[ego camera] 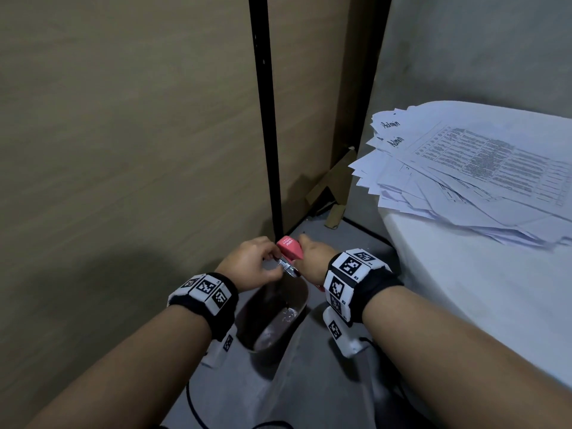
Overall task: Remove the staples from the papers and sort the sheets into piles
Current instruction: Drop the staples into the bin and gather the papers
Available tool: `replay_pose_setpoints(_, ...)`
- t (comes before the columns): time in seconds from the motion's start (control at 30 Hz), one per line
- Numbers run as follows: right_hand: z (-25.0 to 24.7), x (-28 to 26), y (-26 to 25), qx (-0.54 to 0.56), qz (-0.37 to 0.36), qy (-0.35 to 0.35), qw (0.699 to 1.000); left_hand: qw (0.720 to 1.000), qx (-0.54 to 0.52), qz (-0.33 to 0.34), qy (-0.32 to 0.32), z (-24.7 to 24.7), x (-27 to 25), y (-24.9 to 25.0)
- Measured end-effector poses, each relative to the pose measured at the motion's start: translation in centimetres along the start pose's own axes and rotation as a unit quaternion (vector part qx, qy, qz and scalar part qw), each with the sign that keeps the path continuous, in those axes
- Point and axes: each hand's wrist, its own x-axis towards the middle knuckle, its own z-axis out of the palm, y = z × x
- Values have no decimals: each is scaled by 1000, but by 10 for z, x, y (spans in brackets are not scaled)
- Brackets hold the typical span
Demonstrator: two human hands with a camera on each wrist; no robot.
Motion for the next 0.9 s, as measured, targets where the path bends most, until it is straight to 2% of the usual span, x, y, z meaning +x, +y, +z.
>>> replay_pose_setpoints(0.4,16,6,7,41,0,2,999,1000,10,4,18,21,-3,-11)
replay_pose_setpoints(0.57,21,12,10,38,25,-20,999,999,-31,-21,21,28,-5,-12)
replay_pose_setpoints(0.73,25,15,13,37,18,-17,999,998,-33,-53,28,31,-2,-12)
replay_pose_setpoints(0.9,24,15,19,34,12,-22,999,999,-47,-24,1,30,-1,-16)
